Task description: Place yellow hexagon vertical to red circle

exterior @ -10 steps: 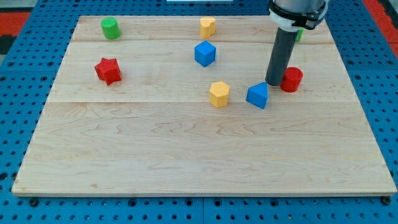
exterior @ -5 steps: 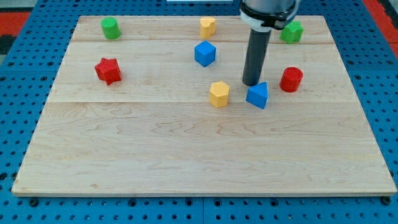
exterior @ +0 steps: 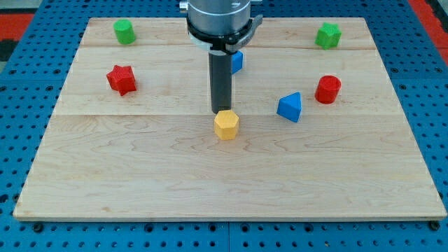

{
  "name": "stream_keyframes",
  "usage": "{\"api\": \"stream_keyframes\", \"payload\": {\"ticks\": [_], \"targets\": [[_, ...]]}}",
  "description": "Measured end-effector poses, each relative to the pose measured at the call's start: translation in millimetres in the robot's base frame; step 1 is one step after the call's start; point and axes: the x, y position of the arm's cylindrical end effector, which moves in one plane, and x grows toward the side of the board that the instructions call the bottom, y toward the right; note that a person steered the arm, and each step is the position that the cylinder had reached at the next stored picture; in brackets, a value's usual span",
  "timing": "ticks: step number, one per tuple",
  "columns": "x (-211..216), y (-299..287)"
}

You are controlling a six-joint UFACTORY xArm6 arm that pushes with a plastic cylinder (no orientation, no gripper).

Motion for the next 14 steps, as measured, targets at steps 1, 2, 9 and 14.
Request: {"api": "stream_keyframes", "payload": {"ticks": [1,2,9,14], "targets": [[17.1,-7.8],[30.7,34.8],[74.6,-15.8],[80.0,155.6]]}}
